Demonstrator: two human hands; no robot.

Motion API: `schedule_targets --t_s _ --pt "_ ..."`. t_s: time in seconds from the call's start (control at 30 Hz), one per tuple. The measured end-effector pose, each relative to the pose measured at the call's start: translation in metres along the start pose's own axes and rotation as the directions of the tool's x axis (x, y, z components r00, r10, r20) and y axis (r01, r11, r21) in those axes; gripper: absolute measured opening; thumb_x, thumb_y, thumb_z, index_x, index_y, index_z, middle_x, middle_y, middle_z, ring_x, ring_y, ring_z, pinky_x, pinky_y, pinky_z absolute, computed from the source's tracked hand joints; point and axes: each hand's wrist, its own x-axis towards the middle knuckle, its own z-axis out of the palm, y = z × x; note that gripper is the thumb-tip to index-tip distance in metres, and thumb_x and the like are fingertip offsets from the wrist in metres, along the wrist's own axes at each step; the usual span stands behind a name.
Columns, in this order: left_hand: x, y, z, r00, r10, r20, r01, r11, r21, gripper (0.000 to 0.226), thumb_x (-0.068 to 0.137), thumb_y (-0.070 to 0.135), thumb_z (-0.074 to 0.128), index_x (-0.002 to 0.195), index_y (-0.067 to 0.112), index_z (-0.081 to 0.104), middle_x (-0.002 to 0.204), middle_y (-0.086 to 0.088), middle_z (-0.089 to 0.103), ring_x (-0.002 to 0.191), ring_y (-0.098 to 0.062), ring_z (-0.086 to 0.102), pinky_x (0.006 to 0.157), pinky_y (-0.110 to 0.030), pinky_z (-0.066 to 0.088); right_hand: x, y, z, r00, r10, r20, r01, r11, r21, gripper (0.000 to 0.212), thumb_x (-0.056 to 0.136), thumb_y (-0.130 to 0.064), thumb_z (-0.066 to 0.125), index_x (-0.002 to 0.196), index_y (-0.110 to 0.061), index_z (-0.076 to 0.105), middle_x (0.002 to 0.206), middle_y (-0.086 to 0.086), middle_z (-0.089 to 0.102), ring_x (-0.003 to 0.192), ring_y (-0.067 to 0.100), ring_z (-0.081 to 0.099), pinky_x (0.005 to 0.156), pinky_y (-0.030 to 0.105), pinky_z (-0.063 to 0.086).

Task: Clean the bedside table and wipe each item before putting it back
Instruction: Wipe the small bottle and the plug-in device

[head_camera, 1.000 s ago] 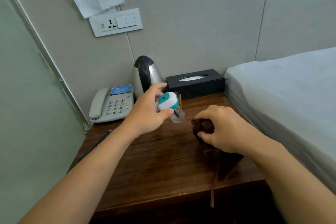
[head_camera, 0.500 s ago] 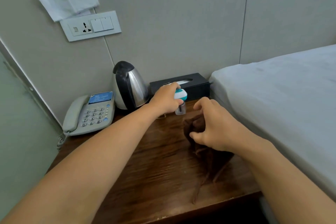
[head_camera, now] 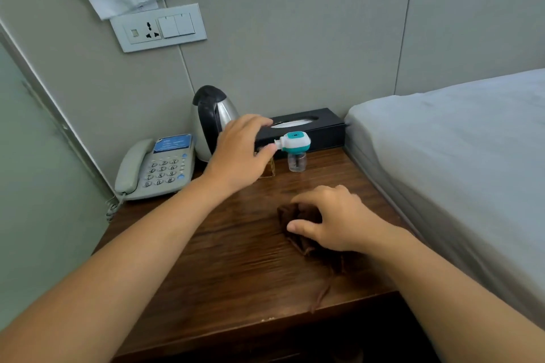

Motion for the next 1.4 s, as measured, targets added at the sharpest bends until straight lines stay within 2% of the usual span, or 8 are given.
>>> schedule_targets --t_s 0.2,0.43,0.6,0.77,0.9,1.1,1.27,1.4 --pt "-0.092 -0.015 -0.049 0.995 -0.078 -0.057 0.072 0.992 -0.100 0.038 0.099 0.025 0.066 0.137 0.029 0.059 0.138 0.019 0.051 0.134 -0.002 0.041 0.111 -0.026 0.031 -0.019 -0.035 0.025 0.979 -0.194 0.061 0.193 0.981 0.018 0.052 0.094 -0.055 0.064 0.141 -0.039 0.048 0.131 -0.012 0.051 0.115 0.018 0.041 0.102 0.038 0.044" --pt "-0.160 -0.027 -0.062 0.872 -0.175 0.458 0.236 0.969 -0.078 0.030 0.098 0.036 0.067 0.126 0.042 0.060 0.118 0.020 0.064 0.092 0.002 0.063 0.086 -0.027 0.055 -0.044 -0.074 0.020 0.907 -0.302 0.294 0.242 0.945 0.222 0.064 0.084 -0.044 0.079 0.135 -0.044 0.040 0.120 -0.016 0.058 0.112 0.002 0.054 0.097 0.030 0.051" --pt "-0.178 -0.030 -0.081 0.734 -0.061 0.676 0.413 0.830 -0.374 0.062 0.085 0.010 0.072 0.136 0.039 0.051 0.121 0.003 0.070 0.097 -0.022 0.073 0.092 -0.050 0.057 -0.042 -0.080 0.000 0.976 -0.218 -0.004 0.201 0.890 0.409 0.065 0.069 -0.036 0.094 0.121 -0.036 0.055 0.112 -0.010 0.067 0.102 0.004 0.066 0.090 0.032 0.056" --pt "-0.183 -0.006 -0.087 0.898 -0.027 0.438 0.378 0.555 -0.741 0.068 0.093 0.007 0.076 0.146 0.038 0.048 0.134 0.000 0.064 0.113 -0.028 0.070 0.087 -0.050 0.061 -0.038 -0.090 0.002 0.930 -0.189 -0.316 0.349 0.729 0.589 0.051 0.073 -0.033 0.090 0.118 -0.025 0.067 0.112 -0.010 0.072 0.107 0.009 0.070 0.089 0.025 0.058" --pt "-0.178 0.000 -0.083 0.972 -0.176 0.156 0.233 0.634 -0.737 0.028 0.097 0.027 0.069 0.124 0.025 0.068 0.117 0.002 0.073 0.114 -0.015 0.069 0.095 -0.034 0.058 -0.039 -0.100 0.009 0.917 -0.213 -0.336 0.391 0.635 0.666 0.034 0.091 -0.026 0.073 0.125 -0.023 0.069 0.116 -0.009 0.074 0.112 0.012 0.069 0.089 0.022 0.055" --pt "-0.173 0.001 -0.072 0.969 -0.235 0.079 0.218 0.654 -0.724 0.019 0.099 0.037 0.065 0.095 0.019 0.069 0.090 -0.009 0.072 0.085 -0.019 0.067 0.080 -0.037 0.054 -0.033 -0.097 0.021 0.946 -0.169 -0.278 0.317 0.664 0.677 0.030 0.098 -0.026 0.068 0.128 -0.024 0.065 0.119 -0.007 0.073 0.115 0.013 0.068 0.098 0.034 0.055" --pt "-0.169 0.006 -0.059 0.941 -0.335 -0.051 0.233 0.750 -0.619 0.027 0.101 0.038 0.063 0.080 0.022 0.064 0.074 -0.003 0.063 0.070 -0.016 0.058 0.067 -0.035 0.047 -0.025 -0.098 0.033 0.929 -0.034 -0.369 0.266 0.754 0.600 0.024 0.088 -0.046 0.077 0.100 -0.030 0.064 0.104 -0.010 0.069 0.105 0.010 0.066 0.096 0.045 0.055" --pt "-0.166 0.011 -0.055 0.943 -0.328 -0.062 0.228 0.769 -0.598 0.025 0.099 0.039 0.067 0.079 0.025 0.069 0.072 0.006 0.067 0.071 -0.007 0.063 0.068 -0.035 0.053 -0.028 -0.101 0.025 0.939 -0.072 -0.336 0.210 0.894 0.395 0.049 0.074 -0.082 0.060 0.096 -0.039 0.066 0.125 -0.022 0.056 0.122 -0.002 0.049 0.101 0.026 0.044"
